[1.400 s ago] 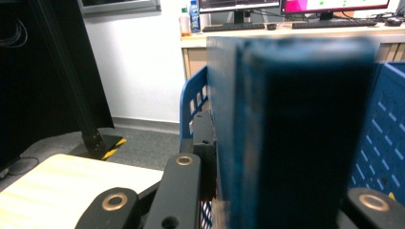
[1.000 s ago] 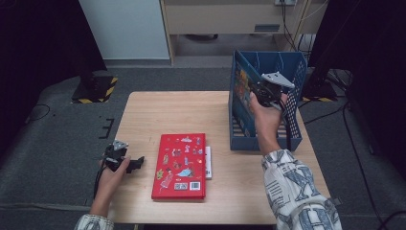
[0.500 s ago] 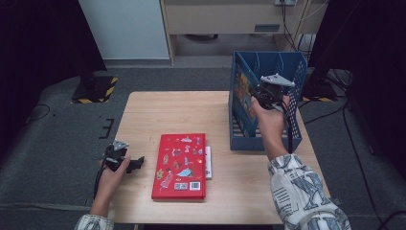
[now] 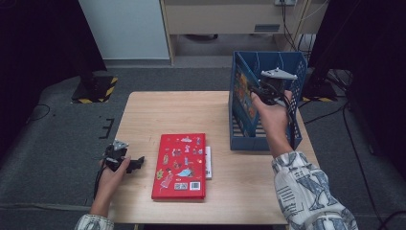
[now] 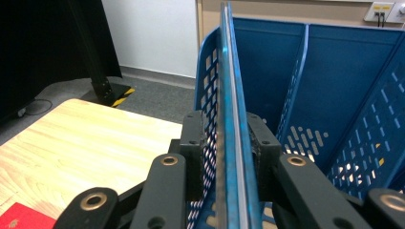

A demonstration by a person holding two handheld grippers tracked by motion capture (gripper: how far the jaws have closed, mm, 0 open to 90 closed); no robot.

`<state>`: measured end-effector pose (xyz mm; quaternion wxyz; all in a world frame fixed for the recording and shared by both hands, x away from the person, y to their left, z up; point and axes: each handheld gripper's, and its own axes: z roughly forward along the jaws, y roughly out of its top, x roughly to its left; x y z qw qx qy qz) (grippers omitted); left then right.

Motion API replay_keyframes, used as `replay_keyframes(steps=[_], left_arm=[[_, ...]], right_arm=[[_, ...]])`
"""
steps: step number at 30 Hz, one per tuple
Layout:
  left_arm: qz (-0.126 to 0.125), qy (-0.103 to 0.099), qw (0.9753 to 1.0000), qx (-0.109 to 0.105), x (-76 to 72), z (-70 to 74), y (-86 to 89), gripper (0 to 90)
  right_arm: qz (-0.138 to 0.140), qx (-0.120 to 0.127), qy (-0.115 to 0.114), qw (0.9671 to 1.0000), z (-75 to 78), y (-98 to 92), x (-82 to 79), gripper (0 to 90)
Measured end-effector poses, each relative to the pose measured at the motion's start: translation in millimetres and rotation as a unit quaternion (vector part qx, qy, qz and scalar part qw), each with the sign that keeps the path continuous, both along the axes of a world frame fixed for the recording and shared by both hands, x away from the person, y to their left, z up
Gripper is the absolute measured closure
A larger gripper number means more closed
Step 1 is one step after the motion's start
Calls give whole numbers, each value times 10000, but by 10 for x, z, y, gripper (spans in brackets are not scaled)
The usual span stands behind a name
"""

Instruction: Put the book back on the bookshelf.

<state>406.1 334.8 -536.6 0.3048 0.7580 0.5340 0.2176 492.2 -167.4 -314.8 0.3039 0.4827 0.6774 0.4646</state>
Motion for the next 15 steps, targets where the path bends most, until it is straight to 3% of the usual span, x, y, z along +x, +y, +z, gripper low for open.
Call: replay_keyframes(steps=[15], left_arm=[[-3,0,10000,0,2,0,-2,0]], right_arm=[[40,-154,112,9998,102,27,84,733]])
